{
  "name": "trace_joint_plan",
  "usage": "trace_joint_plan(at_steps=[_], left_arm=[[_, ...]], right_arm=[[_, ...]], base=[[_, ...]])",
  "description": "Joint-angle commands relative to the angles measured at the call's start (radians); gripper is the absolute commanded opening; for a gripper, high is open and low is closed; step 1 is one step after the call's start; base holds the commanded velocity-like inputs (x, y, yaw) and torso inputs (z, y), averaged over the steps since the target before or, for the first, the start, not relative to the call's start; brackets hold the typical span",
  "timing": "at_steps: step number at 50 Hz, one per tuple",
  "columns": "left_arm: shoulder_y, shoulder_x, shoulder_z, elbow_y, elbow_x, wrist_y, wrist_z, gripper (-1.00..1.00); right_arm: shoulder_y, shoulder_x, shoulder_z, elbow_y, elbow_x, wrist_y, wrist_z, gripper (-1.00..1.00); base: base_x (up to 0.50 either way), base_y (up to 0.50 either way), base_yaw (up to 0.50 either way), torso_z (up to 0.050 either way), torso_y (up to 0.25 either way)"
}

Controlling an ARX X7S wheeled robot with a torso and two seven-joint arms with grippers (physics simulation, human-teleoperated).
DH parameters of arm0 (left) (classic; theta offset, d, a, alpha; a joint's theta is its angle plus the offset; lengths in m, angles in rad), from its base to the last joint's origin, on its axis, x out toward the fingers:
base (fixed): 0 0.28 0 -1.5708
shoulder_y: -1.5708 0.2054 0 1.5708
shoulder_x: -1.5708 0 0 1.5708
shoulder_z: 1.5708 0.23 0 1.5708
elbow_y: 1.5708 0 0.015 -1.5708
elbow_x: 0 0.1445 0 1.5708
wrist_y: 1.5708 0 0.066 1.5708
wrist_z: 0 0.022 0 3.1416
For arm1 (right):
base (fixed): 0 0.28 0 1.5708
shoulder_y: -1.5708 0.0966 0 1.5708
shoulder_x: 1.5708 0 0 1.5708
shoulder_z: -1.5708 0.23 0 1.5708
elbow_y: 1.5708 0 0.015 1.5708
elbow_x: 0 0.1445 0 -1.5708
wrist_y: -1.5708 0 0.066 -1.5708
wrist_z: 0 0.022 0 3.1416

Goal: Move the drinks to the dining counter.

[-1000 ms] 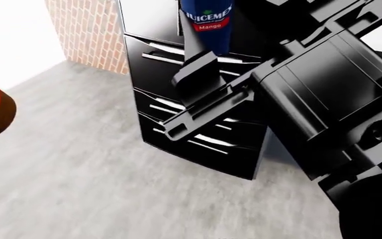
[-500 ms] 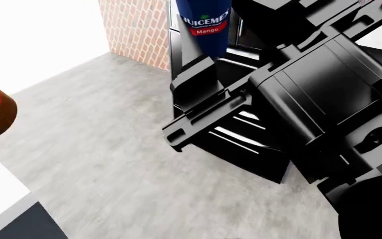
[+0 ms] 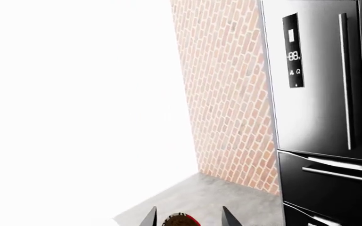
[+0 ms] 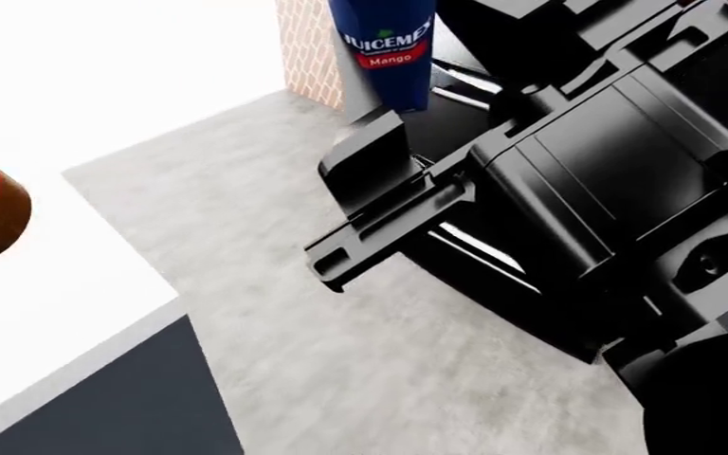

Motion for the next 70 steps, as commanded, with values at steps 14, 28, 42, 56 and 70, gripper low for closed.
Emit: trace_joint_plan(at_steps=[14, 28, 42, 56, 70], left_arm=[[-0.009, -0.002, 0.001, 0.005, 0.002, 0.013, -0.004, -1.0], [-0.007, -0.001, 0.004, 0.008, 0.005, 0.015, -0.005, -1.0], [-0.017, 0.004, 0.006, 0.001, 0.001, 0.009, -0.007, -1.0], [-0.021, 0.002, 0.006, -0.002, 0.0, 0.004, -0.005, -1.0], [-0.018, 0.002, 0.008, 0.0, 0.005, 0.008, -0.002, -1.0]], right_arm=[[-0.008, 0.001, 0.012, -0.004, -0.014, 0.017, -0.002, -1.0], [-0.013, 0.001, 0.015, -0.004, -0.016, 0.02, -0.006, -1.0], [-0.01, -0.002, 0.02, -0.003, -0.009, 0.024, -0.007, -1.0], [-0.011, -0.004, 0.023, -0.004, -0.007, 0.03, -0.007, -1.0], [-0.018, -0.007, 0.023, -0.004, -0.01, 0.035, -0.008, -1.0]], base=[[-0.09, -0.09, 0.5, 0.001, 0.0], [-0.08, -0.09, 0.5, 0.0, 0.0], [-0.06, -0.09, 0.5, 0.0, 0.0], [-0.05, -0.09, 0.5, 0.001, 0.0], [-0.04, -0.08, 0.5, 0.0, 0.0]])
